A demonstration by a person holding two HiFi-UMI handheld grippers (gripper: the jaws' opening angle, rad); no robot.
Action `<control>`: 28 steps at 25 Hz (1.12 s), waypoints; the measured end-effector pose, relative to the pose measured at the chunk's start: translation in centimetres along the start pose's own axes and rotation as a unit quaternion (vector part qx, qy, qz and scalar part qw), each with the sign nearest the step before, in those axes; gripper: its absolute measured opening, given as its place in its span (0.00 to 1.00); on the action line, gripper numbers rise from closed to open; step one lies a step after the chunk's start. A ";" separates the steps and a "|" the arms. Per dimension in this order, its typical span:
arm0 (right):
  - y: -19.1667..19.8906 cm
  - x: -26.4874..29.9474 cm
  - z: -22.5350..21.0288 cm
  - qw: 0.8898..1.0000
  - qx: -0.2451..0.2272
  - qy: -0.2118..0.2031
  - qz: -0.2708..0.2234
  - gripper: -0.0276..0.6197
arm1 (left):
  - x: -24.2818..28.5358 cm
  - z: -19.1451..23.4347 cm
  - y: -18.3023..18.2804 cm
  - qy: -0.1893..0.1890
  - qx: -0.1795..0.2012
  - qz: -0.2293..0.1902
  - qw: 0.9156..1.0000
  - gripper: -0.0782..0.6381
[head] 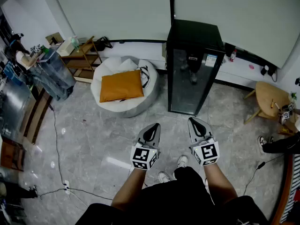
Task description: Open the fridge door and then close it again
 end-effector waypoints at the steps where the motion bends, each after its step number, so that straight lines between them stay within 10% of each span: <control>1: 0.1 -0.1 0.1 1.000 0.002 0.000 0.002 0.07 | -0.1 0.0 0.0 -0.001 0.000 0.000 1.000 0.14; 28: 2.3 5.9 -7.1 1.000 0.025 -0.009 0.004 0.07 | 8.7 2.2 -1.0 -0.019 0.002 0.008 1.000 0.14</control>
Point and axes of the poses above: the fingertips, and each gripper's own axes: x forward along the fingers, z to its left, y out of its underside, the point moved 4 cm from there along -x, backward along the fingers, and after that the axes turned 1 degree about y, right-handed, at the moved point
